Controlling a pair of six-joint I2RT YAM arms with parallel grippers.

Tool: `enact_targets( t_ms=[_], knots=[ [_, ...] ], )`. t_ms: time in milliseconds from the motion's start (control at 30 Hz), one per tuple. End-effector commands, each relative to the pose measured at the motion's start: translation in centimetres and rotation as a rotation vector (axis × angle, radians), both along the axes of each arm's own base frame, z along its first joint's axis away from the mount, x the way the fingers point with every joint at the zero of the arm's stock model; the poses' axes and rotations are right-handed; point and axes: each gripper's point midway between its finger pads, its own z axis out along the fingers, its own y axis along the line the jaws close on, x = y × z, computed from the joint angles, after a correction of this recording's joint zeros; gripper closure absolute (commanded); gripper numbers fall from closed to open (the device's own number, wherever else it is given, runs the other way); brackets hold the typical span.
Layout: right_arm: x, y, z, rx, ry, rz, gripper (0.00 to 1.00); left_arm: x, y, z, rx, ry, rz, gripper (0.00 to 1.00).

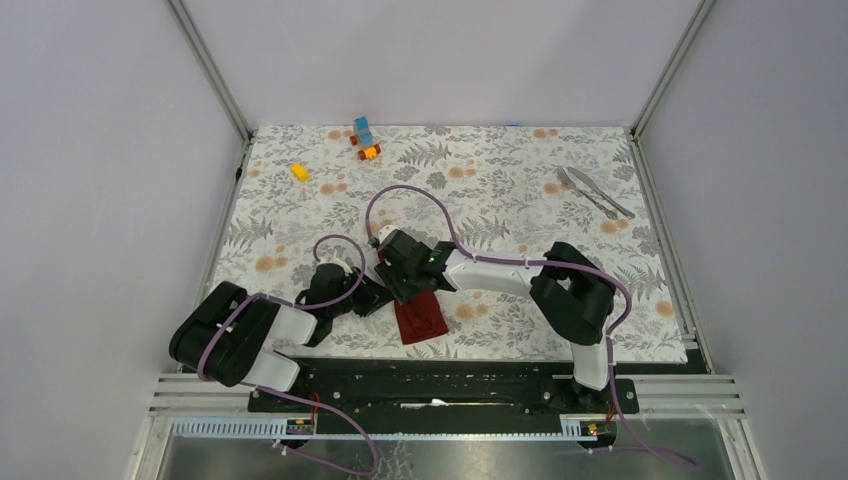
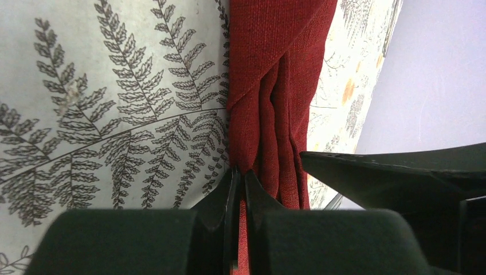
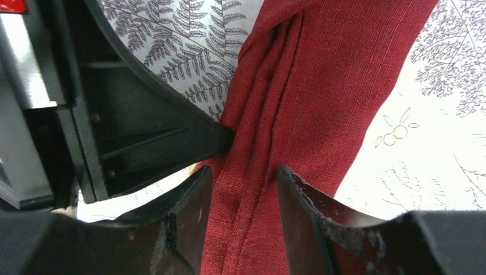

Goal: Fold the napkin into a case and place the utensils inside
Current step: Smooth out the smaller rectangle-folded napkin at the center of the board.

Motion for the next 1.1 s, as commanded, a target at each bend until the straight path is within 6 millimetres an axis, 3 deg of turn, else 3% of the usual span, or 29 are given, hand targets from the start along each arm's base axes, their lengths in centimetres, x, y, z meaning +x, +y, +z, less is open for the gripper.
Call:
enact_targets(
  t_ms=[0, 200, 400, 600, 767, 1000, 1067],
  knots=[
    [0.4, 0.2, -0.3, -0.005, -0.013, -0.049, 0.50, -1.3, 1.1, -2.0, 0.045, 0.054, 0.026, 0.94],
    [0.6, -0.1, -0.6, -0.002, -0.015, -0.099, 0.62, -1.3, 1.3, -1.8, 0.042, 0.039, 0.041, 0.96],
    [0.2, 1.2, 1.1, 0.083, 0.024, -0.135, 0.99, -1.1, 1.2, -1.6, 0.026, 0.022, 0.053, 1.00],
    [-0.5, 3.6, 2.5, 0.239, 0.147, -0.210, 1.00, -0.9, 1.2, -1.3, 0.010, 0.006, 0.074, 1.00],
    [0.3, 4.1, 2.6, 0.344, 0.207, -0.321, 1.00, -1.1, 1.2, -1.3, 0.019, 0.001, 0.089, 1.00],
    [0.5, 2.7, -1.3, 0.349, 0.270, -0.383, 1.00, -1.1, 1.6, -1.3, 0.044, -0.009, 0.101, 1.00],
    [0.4, 1.7, -2.7, 0.335, 0.290, -0.399, 1.00, -1.2, 1.7, -1.4, 0.058, -0.008, 0.097, 0.96]
  ],
)
